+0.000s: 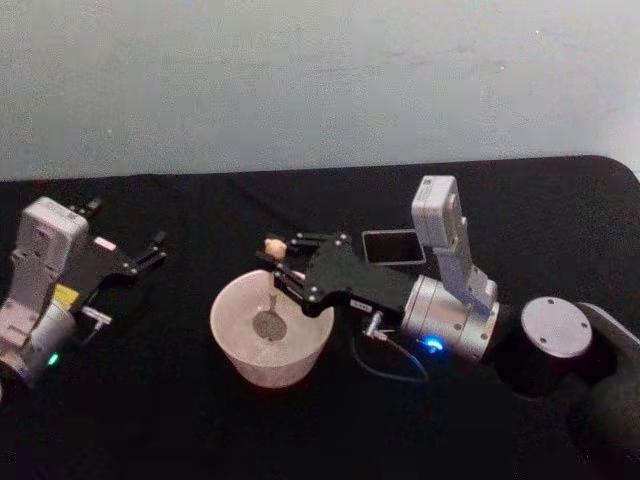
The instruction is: Pick up the stirring spoon with one hand, stir inside the cup, then place it back in its original position.
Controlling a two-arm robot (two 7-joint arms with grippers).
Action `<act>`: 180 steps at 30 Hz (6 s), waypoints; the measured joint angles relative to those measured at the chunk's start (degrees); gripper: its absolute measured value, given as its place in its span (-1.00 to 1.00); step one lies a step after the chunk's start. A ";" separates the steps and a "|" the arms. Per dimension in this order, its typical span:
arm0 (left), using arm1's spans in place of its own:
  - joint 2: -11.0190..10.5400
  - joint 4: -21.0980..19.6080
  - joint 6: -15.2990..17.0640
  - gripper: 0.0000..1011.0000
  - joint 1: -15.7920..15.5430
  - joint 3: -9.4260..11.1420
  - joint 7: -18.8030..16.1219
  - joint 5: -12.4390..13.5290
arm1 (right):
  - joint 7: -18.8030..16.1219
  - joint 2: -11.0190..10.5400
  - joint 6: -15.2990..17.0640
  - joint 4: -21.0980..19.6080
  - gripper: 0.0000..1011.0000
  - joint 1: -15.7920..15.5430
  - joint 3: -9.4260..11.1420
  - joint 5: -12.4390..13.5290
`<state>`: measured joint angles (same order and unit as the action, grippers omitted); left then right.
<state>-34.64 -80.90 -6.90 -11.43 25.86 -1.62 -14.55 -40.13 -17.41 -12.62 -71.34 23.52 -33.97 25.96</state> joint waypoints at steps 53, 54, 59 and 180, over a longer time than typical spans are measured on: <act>0.00 0.00 0.00 0.98 0.00 0.00 0.00 0.00 | -0.09 -0.34 1.69 -2.38 -0.58 -1.26 -0.17 0.86; 0.00 0.00 0.00 0.98 0.00 0.00 0.00 0.00 | 0.14 -0.11 1.59 -2.00 -0.58 -1.04 -0.10 0.79; 0.00 0.00 0.00 0.98 0.00 0.00 0.00 0.00 | 1.59 0.73 1.23 -0.02 -0.58 0.02 0.68 0.18; 0.00 0.00 0.00 0.98 0.00 0.00 0.00 0.00 | -0.41 -1.77 3.38 -5.37 -0.58 -3.35 -0.17 1.18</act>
<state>-34.64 -80.90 -6.91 -11.43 25.86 -1.62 -14.55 -40.54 -19.18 -9.24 -76.71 20.17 -34.13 27.14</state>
